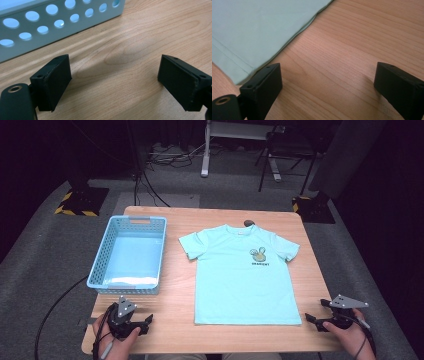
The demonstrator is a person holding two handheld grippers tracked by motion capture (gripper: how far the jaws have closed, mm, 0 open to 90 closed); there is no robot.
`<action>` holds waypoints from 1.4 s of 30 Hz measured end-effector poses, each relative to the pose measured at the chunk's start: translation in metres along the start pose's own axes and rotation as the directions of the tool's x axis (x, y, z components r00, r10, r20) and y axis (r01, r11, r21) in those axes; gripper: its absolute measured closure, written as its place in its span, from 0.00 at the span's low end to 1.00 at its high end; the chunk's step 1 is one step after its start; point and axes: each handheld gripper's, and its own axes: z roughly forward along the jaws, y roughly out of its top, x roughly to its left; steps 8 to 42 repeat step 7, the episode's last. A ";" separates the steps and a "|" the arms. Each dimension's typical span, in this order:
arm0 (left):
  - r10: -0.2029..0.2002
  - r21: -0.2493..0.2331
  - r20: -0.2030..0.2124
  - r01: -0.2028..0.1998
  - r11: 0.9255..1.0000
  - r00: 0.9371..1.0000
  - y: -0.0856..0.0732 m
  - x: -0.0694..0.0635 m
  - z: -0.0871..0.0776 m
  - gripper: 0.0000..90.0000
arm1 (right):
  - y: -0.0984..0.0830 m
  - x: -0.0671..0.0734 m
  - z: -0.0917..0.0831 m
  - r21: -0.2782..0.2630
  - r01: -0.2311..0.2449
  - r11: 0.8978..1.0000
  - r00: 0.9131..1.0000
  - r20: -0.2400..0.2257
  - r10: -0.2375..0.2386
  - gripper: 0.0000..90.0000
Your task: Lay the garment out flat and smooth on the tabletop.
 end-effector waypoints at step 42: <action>-0.002 0.000 0.000 0.002 1.000 1.000 0.000 0.000 0.000 0.12 | 0.000 0.001 0.000 -0.001 -0.008 1.000 1.000 0.007 0.008 0.09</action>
